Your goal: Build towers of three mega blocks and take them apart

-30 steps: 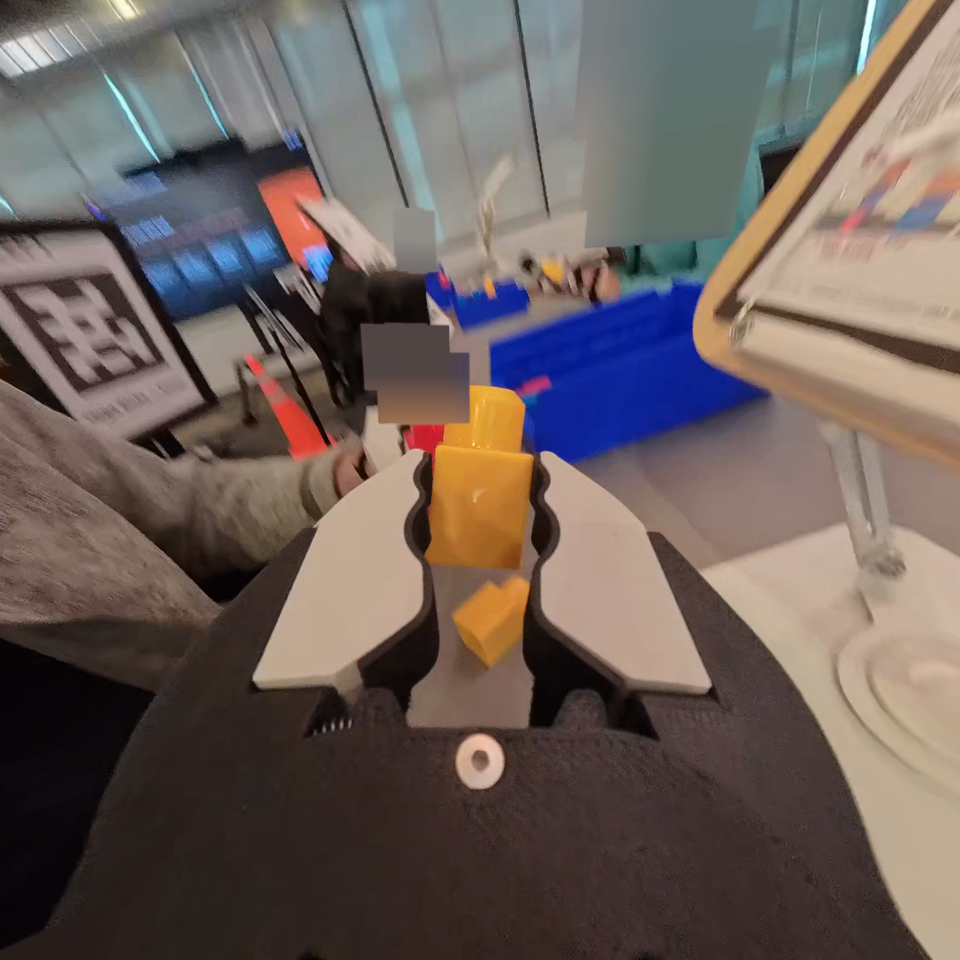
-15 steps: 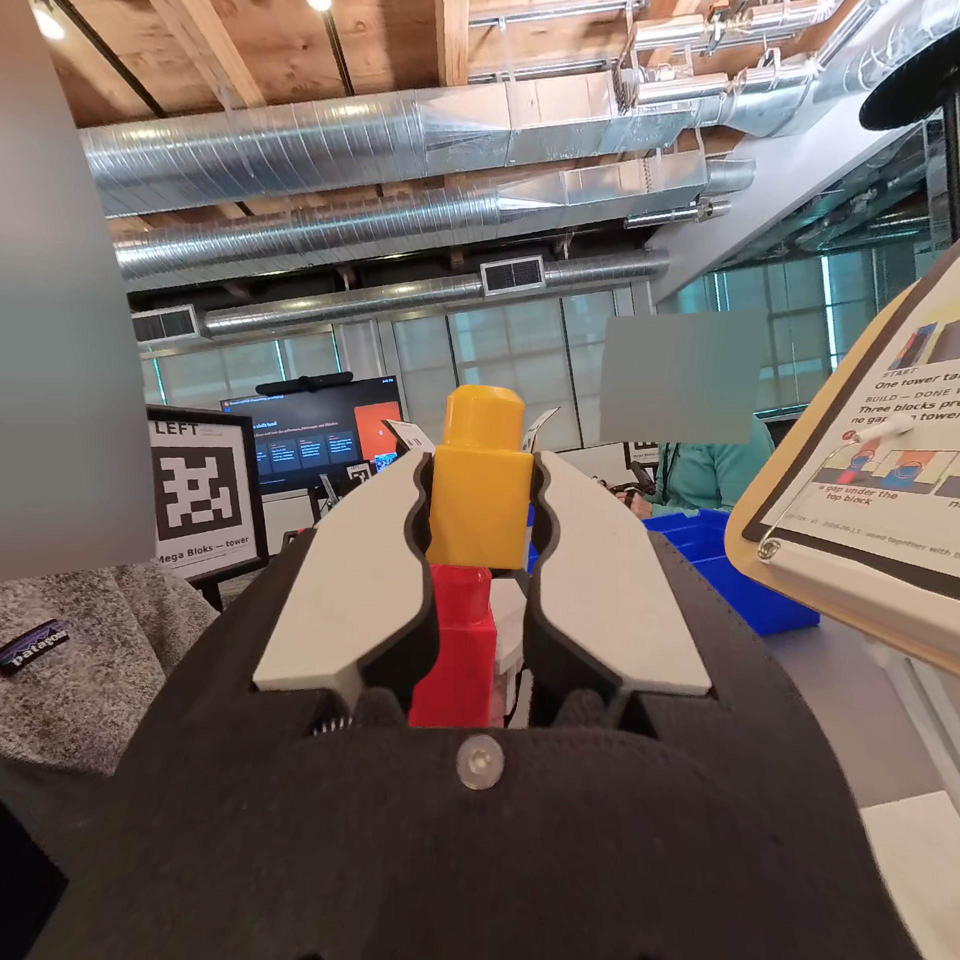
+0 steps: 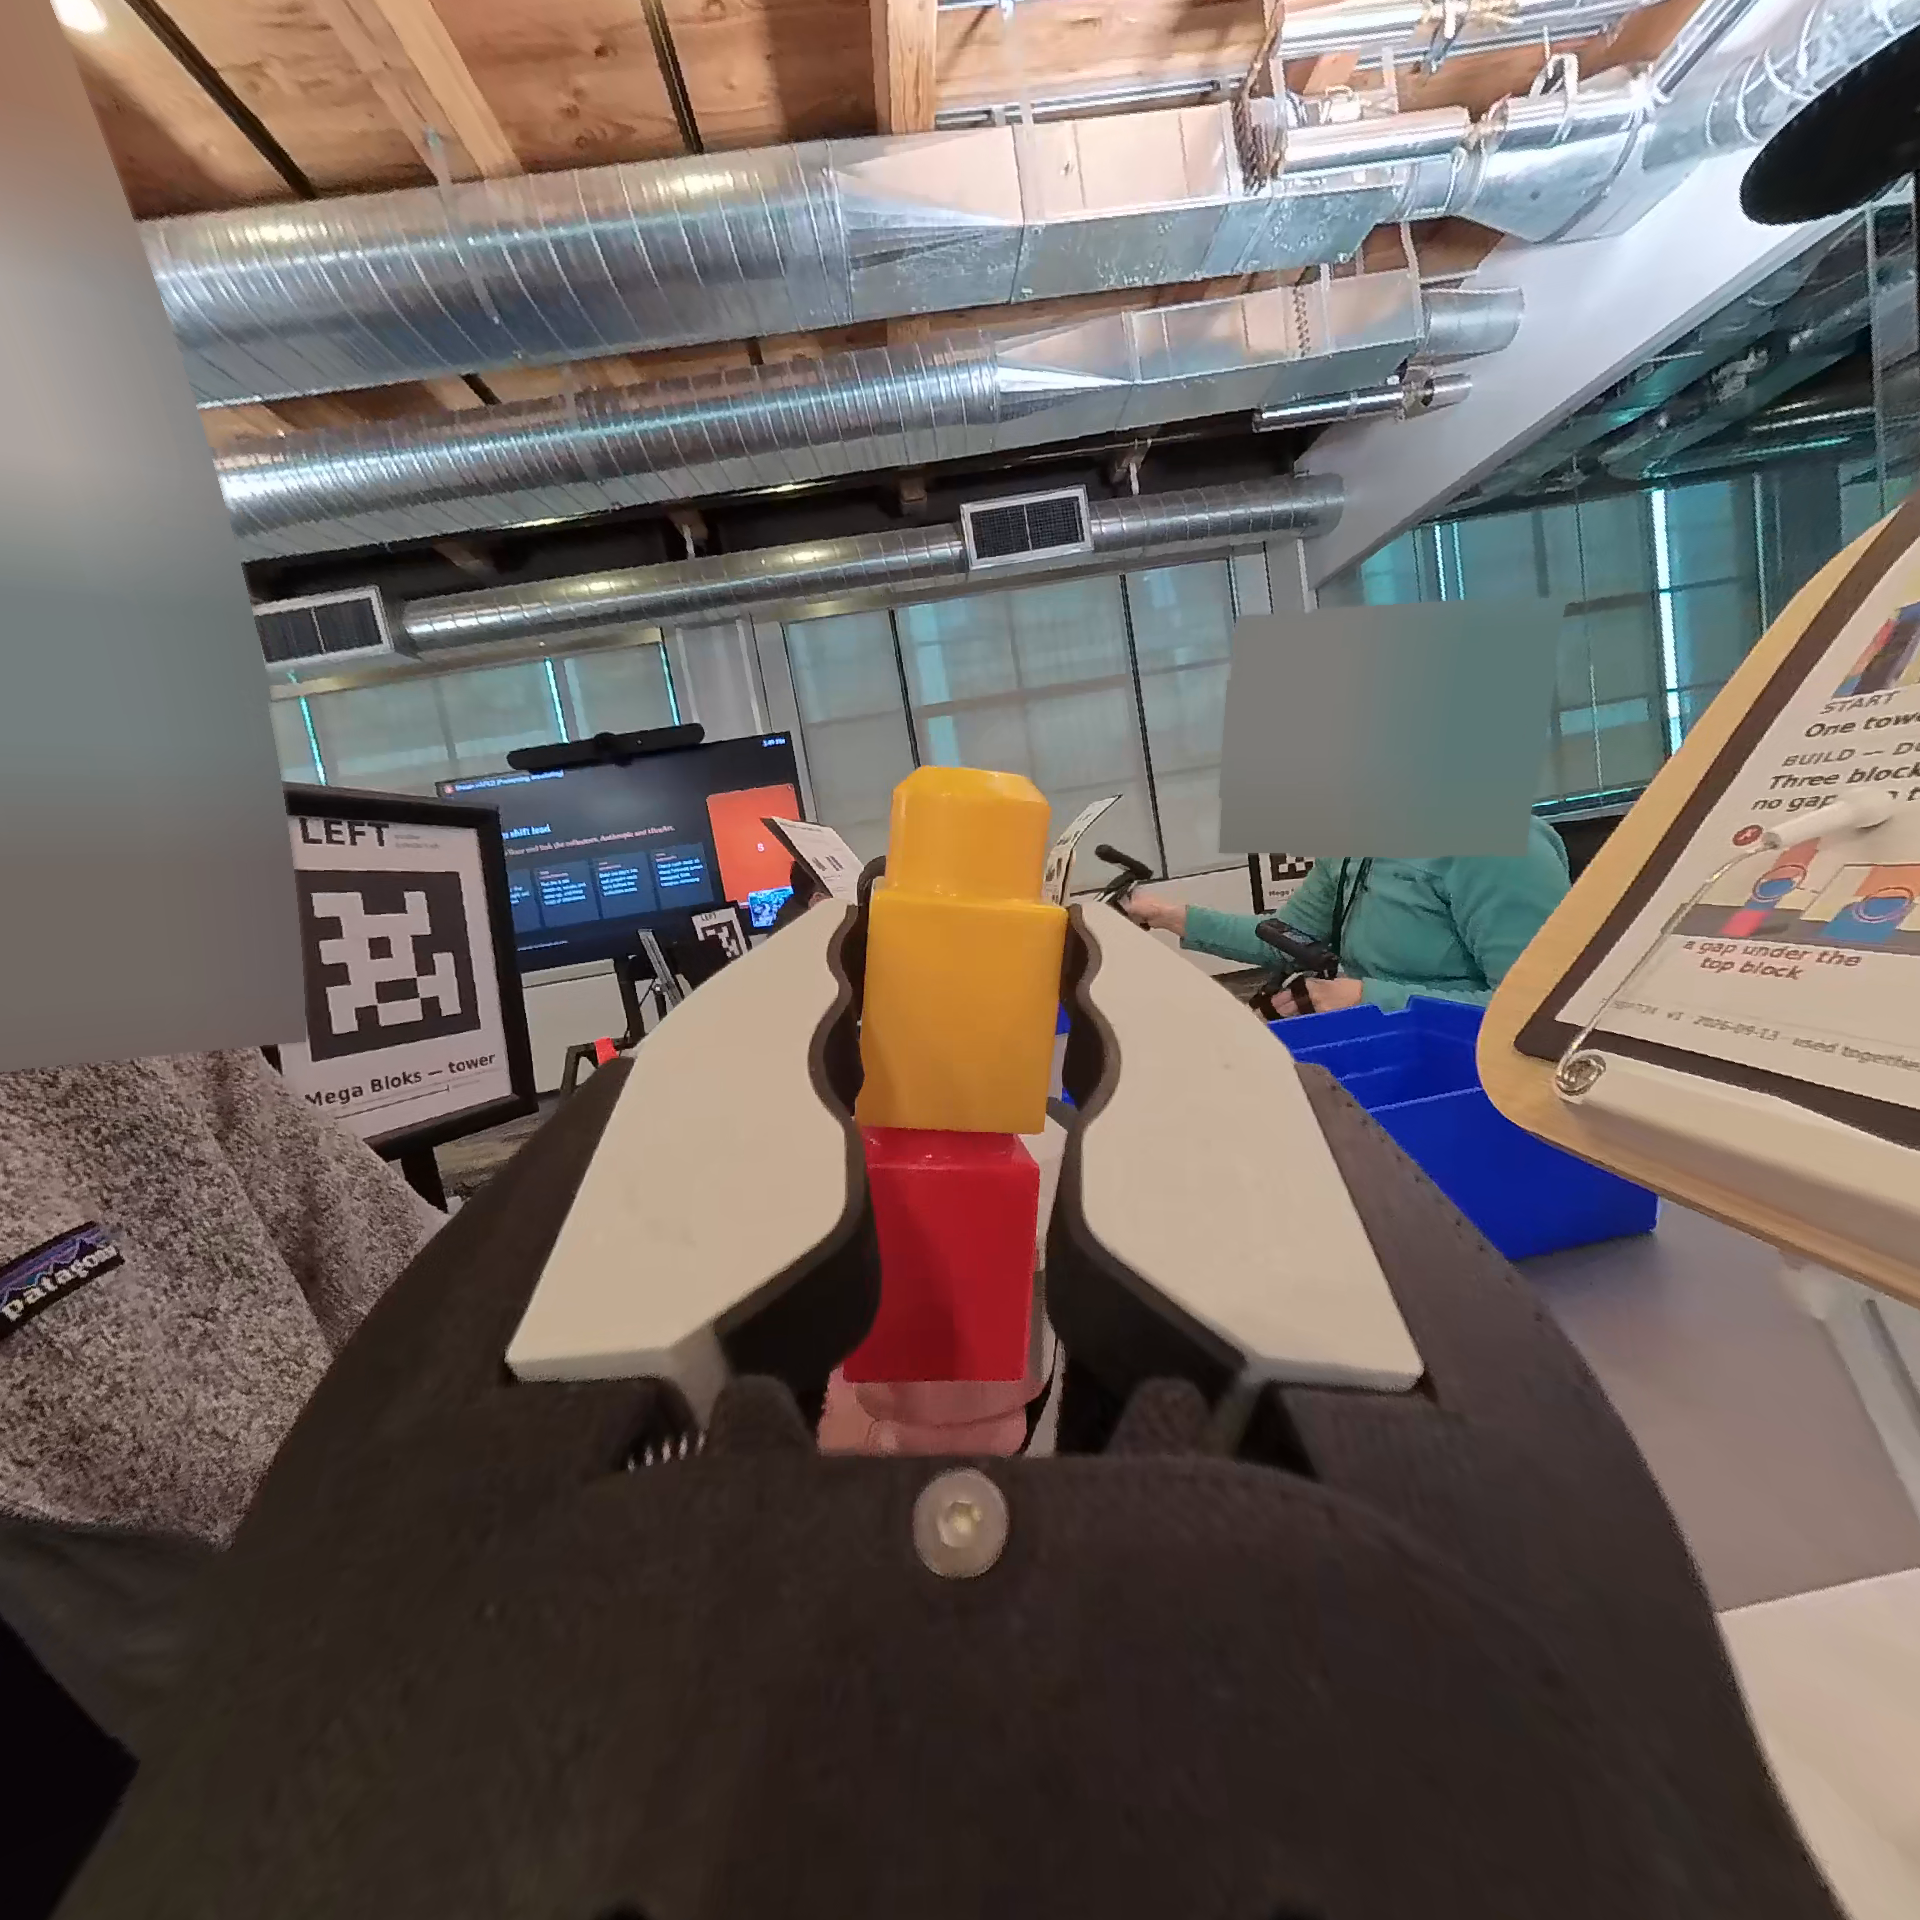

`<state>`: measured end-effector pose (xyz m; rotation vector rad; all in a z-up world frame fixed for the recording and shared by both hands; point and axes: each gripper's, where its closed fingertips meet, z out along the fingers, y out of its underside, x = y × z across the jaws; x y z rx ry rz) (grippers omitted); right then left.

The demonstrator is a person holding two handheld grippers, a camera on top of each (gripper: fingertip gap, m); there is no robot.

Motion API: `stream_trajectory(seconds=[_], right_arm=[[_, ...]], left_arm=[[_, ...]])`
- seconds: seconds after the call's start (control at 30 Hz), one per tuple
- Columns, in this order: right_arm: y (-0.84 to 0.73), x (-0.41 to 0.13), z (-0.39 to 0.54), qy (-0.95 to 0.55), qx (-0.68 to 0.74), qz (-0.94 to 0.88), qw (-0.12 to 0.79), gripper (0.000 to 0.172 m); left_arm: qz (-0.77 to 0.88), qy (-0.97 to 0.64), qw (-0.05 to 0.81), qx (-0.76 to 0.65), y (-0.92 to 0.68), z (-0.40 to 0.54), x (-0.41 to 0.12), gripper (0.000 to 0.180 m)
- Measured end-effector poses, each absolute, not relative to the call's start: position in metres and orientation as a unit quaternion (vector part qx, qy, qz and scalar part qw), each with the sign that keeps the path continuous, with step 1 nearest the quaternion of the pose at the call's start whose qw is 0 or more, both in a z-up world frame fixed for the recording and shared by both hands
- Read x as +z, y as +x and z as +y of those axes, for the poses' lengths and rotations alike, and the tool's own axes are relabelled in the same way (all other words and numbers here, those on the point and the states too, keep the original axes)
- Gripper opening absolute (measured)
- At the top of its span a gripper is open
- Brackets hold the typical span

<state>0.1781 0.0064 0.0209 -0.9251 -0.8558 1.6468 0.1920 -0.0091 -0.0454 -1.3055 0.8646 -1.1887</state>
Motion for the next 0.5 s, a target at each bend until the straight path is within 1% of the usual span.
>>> stream_trajectory(seconds=[0.5], right_arm=[[0.1772,0.0180,0.0022,-0.394,0.681,-0.389,0.479,0.037]], left_arm=[[0.374,-0.555,0.548,-0.502,0.1889,-0.0122,-0.0423,0.033]])
